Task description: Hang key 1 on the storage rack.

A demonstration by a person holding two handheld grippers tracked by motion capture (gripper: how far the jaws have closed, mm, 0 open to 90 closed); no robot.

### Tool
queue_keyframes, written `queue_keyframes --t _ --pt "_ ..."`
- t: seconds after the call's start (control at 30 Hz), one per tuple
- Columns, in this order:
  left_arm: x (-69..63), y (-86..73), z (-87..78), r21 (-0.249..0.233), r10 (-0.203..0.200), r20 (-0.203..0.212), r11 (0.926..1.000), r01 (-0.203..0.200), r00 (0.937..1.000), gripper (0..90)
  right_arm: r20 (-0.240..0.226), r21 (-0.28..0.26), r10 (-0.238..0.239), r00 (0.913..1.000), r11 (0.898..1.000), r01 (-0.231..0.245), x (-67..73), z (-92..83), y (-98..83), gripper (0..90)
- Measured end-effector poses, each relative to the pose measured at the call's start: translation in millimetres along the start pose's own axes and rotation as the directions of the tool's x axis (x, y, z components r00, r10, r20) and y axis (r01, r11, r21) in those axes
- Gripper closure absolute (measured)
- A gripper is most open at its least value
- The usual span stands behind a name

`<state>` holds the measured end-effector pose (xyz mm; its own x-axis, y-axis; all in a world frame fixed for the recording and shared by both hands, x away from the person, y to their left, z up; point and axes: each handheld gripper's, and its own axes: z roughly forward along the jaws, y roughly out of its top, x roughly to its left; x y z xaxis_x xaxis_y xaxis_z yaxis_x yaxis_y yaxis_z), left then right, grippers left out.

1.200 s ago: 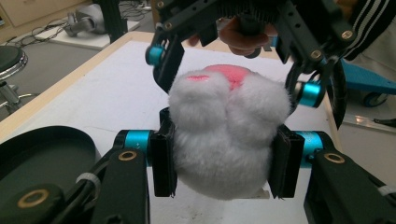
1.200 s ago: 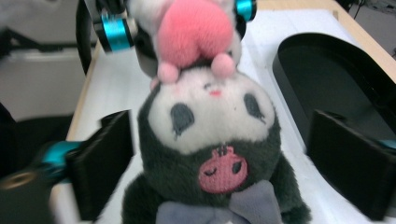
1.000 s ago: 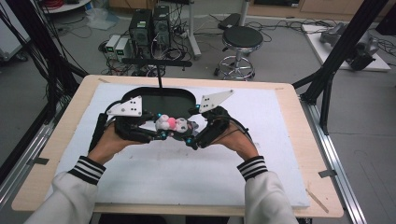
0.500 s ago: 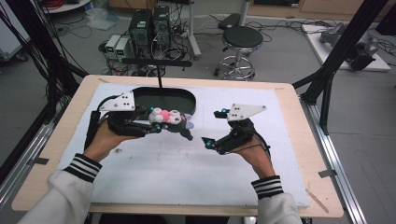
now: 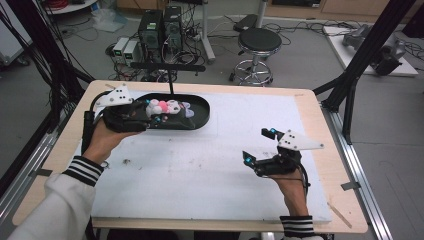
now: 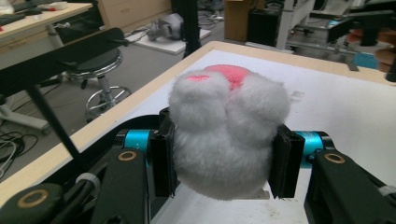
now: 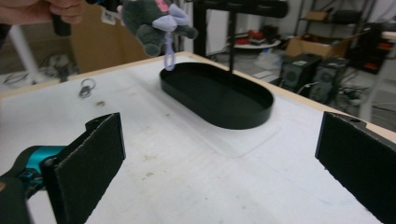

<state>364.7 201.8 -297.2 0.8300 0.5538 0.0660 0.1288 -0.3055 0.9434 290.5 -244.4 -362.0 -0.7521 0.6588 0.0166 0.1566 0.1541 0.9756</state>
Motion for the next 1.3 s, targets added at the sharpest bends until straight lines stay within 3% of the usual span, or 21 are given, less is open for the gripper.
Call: queue_keyframes --t 0.27,0.47,0.73,0.9,1.07,1.17,1.27,1.3 --pt "15.4 6.8 -2.5 -0.008 -0.018 -0.096 0.9998 0.018 0.9952 53.1 0.08 -0.047 0.037 0.9961 0.998 -0.033 -2.0 -16.8 -21.9 0.7" --pt "22.9 10.0 -1.6 -0.018 -0.041 -0.171 0.9991 0.038 0.9844 53.1 0.132 -0.052 0.028 0.9909 0.998 -0.021 -1.2 -23.5 -40.3 0.7" --pt "28.5 24.1 4.7 -0.007 -0.033 -0.244 0.9994 0.033 0.9691 53.2 0.144 -0.054 0.03 0.9891 0.998 -0.023 -3.0 -25.0 -58.0 0.7" --pt "33.9 31.7 10.4 -0.009 -0.047 -0.291 0.9989 0.047 0.9556 53.1 0.146 -0.063 0.044 0.9883 0.997 -0.035 -5.2 -23.5 -64.6 0.6" --pt "39.3 38.1 17.8 0.001 -0.046 -0.316 0.9988 0.049 0.9476 53.2 0.15 -0.084 0.057 0.987 0.995 -0.045 -6.7 -24.0 -72.2 0.6" --pt "43.2 43.2 21.5 0.011 -0.037 -0.34 0.999 0.044 0.9395 53.1 0.155 -0.086 0.072 0.9853 0.995 -0.059 -7.9 -24.2 -77.2 0.7" --pt "47.5 47.3 23.4 -0.003 -0.05 -0.347 0.9986 0.052 0.9365 53.1 0.158 -0.094 0.059 0.9857 0.995 -0.045 -7.8 -23.3 -80.9 0.7" --pt "48.5 48.9 24.8 0.003 -0.045 -0.358 0.9988 0.049 0.9327 53.1 0.157 -0.097 0.06 0.9857 0.994 -0.045 -7.3 -23.1 -81.6 0.6"
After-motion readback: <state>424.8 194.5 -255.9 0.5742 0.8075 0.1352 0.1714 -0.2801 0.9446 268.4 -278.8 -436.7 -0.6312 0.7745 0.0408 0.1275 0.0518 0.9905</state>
